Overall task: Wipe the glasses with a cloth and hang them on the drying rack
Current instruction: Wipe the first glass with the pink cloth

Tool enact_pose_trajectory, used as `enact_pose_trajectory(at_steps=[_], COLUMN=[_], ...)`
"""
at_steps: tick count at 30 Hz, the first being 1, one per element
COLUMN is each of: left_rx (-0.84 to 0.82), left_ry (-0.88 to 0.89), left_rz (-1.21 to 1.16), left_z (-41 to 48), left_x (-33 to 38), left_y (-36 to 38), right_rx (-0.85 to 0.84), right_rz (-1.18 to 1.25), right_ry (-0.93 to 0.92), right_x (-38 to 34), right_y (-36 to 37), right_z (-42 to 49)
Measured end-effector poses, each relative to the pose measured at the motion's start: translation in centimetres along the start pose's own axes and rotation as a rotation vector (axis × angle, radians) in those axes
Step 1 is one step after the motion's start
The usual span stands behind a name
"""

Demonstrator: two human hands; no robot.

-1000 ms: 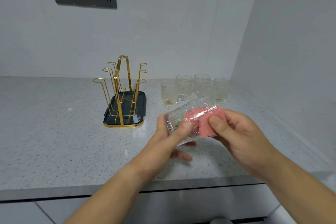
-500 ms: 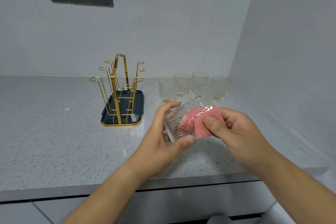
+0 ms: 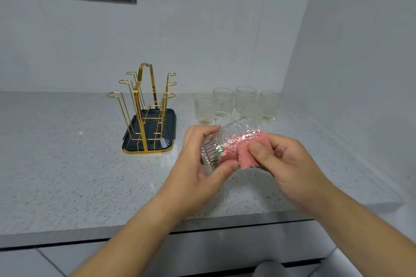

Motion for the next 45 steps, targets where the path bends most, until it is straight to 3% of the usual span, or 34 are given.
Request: enact_pose_trajectory(at_steps=[2,6,8,10,14,19,20,21,25,27,29,32,36,38,41,45], left_rx=[0.012,-0.262,-0.374,-0.355,-0.244,-0.042,-0.032,-0.068,-0.28,-0.413,-0.471,-0.378,-0.081,-0.028,-0.035,-0.026], left_ry=[-0.03,-0.499,-0.58,-0.59,-0.394,0.19,0.227,0.17,-0.461,-0.602,-0.591,-0.373,0.046,0.132,-0.037,-0.395], left_rz=[-0.082,-0.73,-0.869,-0.905,-0.676,0.225,0.283,0.221,-0.662,-0.786,-0.804,-0.621,0.209,0.368,0.198,-0.354], left_z=[0.0,0.0,-0.1,0.1,0.2,0.1,0.0,0.0,-0.1,-0.3,-0.4,-0.2,0.2,0.2,0.3,0.1], left_x=[-0.2,-0.8,-0.6,-0.6,-0.5,0.1,0.0,-0.4,-1.4,-1.5,-1.5,-1.2,-0.3,-0.2,-1.1,-2.9], left_y=[0.2,2.1,2.2,2.0,1.2,-0.5,-0.4,-0.1,1.7,1.9,1.6,1.0,-0.4,-0.5,-0.8,-0.7], right_rx=[0.011,0.006,-0.012,-0.018,-0.016,-0.007,-0.001,0.004,-0.015,-0.045,-0.06,-0.07,-0.005,0.025,0.099,0.321], right_rz=[0.033,-0.001,-0.054,-0.041,-0.038,0.059,0.087,0.088,-0.026,-0.042,-0.049,-0.102,-0.182,-0.193,-0.173,-0.048], right_ry=[-0.01,-0.056,-0.068,-0.061,-0.072,-0.007,0.0,-0.003,-0.023,-0.015,-0.021,-0.031,-0.01,0.014,0.01,-0.094], right_x=[-0.2,-0.7,-0.8,-0.9,-0.9,-0.5,-0.4,-0.4,-0.2,-0.1,-0.2,-0.5,-0.6,-0.3,-0.2,-1.2], right_y=[0.0,0.2,0.2,0.2,0.0,0.1,0.1,0.1,-0.1,0.1,0.1,0.4,0.4,0.5,0.6,-1.3], right_z=[0.2,0.1,-0.1,-0.1,0.0,0.2,0.2,0.3,0.1,-0.1,-0.2,-0.1,0.3,0.5,0.7,1.0])
Point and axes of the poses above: each hand's wrist, its own z-axis towards the middle knuckle, its own y-axis out of the palm, x = y × z, the point moved 5 cm from there along z, towards the middle knuckle, and after that the axes turned 10 degrees about z, right-handed, at the moved point
